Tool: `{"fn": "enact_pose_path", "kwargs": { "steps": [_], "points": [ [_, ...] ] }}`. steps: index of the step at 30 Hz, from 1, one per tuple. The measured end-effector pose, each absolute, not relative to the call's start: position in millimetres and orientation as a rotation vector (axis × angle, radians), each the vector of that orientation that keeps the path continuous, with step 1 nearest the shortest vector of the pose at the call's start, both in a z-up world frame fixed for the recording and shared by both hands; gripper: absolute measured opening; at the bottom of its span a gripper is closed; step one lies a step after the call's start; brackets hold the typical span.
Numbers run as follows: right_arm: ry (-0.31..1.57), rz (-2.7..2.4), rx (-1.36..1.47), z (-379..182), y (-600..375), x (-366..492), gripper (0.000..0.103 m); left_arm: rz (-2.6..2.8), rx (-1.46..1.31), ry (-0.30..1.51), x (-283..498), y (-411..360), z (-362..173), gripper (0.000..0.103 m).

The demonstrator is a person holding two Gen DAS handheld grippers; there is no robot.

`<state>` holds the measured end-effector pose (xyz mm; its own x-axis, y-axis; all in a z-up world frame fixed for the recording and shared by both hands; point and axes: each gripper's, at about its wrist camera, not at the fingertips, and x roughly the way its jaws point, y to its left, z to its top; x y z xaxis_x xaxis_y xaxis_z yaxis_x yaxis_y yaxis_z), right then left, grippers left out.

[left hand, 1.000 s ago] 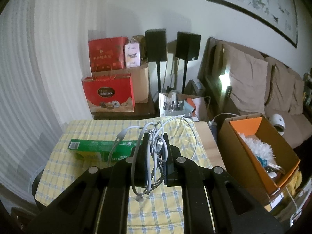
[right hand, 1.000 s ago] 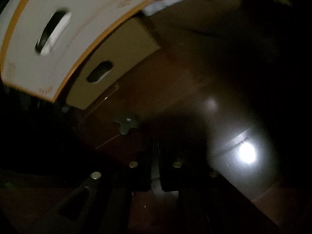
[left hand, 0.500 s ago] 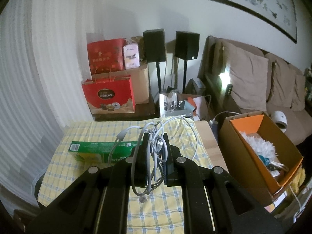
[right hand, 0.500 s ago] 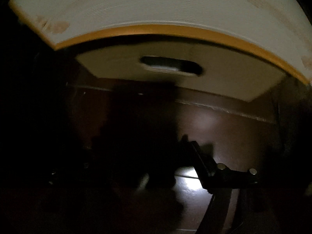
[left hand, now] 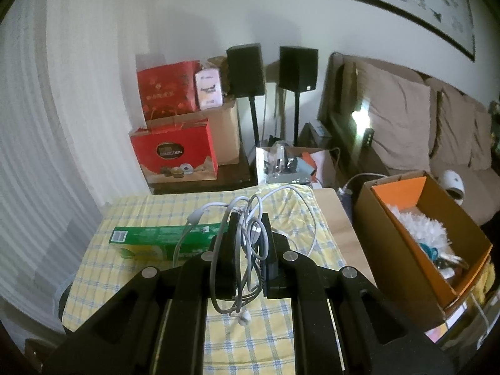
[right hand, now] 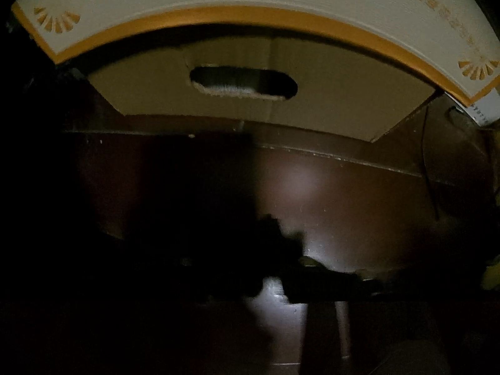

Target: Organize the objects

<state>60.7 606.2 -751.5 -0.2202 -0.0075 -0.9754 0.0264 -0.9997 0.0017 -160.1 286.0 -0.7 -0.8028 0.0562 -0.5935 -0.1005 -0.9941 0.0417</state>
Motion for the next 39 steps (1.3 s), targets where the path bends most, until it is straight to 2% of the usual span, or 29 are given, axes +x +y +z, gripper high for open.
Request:
{"fn": "enact_pose_path", "kwargs": {
  "steps": [7, 11, 13, 19, 21, 25, 30, 36, 39],
  "points": [
    [-0.085, -2.505, 1.912, -737, 619, 72, 0.014, 2.9, -0.965, 0.079, -163, 278, -2, 0.01],
    [-0.193, -2.597, 1.851, -702, 636, 95, 0.014, 2.917, -0.941, 0.032, -167, 269, 1, 0.01],
    [-0.294, -2.66, 1.791, -676, 655, 113, 0.013, 2.909, -0.935, -0.011, -171, 263, 1, 0.01],
    [-0.764, -2.778, 1.649, -611, 714, 185, 0.013, 2.86, -0.968, -0.112, -181, 242, -11, 0.01],
    [-0.82, -2.809, 1.593, -586, 722, 190, 0.013, 2.847, -0.968, -0.148, -182, 233, -11, 0.01],
    [-0.731, -2.958, 1.447, -477, 710, 162, 0.013, 2.845, -0.932, -0.198, -182, 212, -6, 0.01],
    [-0.621, -3.123, 1.285, -359, 720, 165, 0.013, 2.954, -0.776, -0.154, -175, 178, 12, 0.01],
    [-0.267, -3.32, 1.146, -204, 698, 154, 0.014, 3.081, -0.57, -0.22, -158, 118, 26, 0.009],
    [-0.209, -3.41, 1.06, -152, 687, 133, 0.014, 3.08, -0.558, -0.254, -156, 95, 22, 0.009]
  ]
}}
